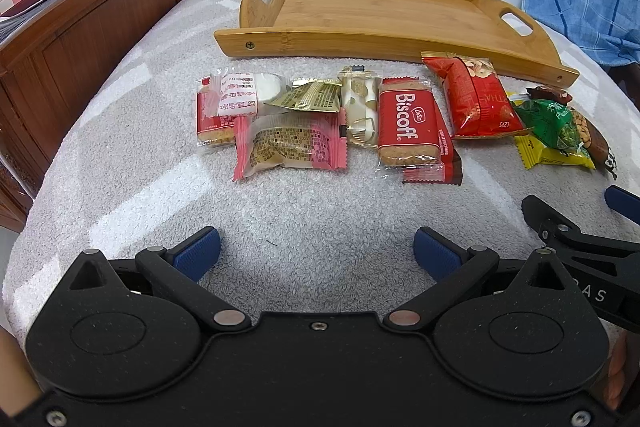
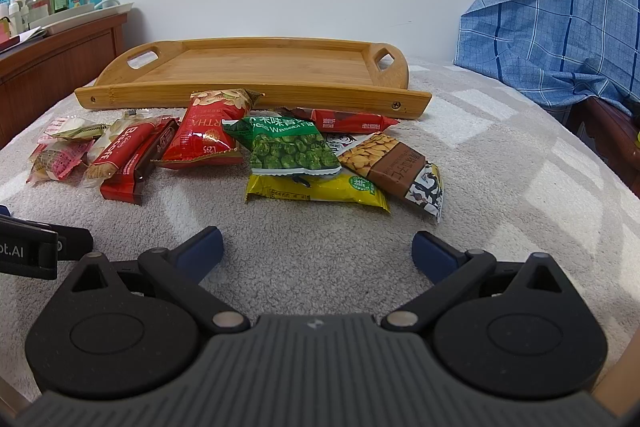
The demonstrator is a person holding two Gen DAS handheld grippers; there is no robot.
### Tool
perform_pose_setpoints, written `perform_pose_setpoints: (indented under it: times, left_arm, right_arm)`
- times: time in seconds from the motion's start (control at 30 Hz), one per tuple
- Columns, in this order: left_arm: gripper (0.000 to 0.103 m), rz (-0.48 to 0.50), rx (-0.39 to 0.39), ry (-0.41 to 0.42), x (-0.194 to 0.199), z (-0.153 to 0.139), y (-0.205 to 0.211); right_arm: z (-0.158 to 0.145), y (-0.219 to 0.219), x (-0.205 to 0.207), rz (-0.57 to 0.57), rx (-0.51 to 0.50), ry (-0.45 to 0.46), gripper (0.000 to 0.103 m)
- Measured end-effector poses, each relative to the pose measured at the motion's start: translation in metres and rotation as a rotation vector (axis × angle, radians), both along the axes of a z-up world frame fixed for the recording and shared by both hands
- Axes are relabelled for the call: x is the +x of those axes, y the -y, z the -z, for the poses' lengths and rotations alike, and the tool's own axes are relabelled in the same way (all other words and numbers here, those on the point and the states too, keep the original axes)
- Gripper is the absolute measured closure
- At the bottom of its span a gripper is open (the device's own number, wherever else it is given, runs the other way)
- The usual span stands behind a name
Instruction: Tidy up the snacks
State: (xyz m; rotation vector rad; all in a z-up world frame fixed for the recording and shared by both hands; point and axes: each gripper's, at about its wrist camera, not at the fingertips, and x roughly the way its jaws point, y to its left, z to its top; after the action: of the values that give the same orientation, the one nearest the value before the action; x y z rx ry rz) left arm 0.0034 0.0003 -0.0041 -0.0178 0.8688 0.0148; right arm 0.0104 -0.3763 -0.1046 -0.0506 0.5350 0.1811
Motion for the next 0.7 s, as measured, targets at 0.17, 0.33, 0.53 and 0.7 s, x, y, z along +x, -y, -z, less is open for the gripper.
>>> perform_pose_setpoints:
  times: [0.17, 0.33, 0.53, 0.7]
  left_arm:
    - [0.0, 0.0, 0.0, 0.0, -0.0003, 0.001, 0.0001]
    - [0.0, -0.001, 0.0, 0.001, -0.0006, 0.0015, -0.0005]
    - [0.0, -0.001, 0.0, -0.001, 0.0, 0.0008, -0.0004]
    - [0.0, -0.002, 0.0, -0.001, 0.0003, 0.0009, -0.0004]
  right_arm:
    - [0.0006, -0.0002, -0.0001, 0.0, 0.0, -0.001, 0.0]
    - [0.0005, -0.0002, -0.0003, 0.0, 0.0, -0.001, 0.0]
    - [0.0005, 0.0, -0.0007, 0.0, 0.002, 0.001, 0.0]
    - [0.0003, -0.0001, -0.0008, 0.0, 0.0, 0.002, 0.0]
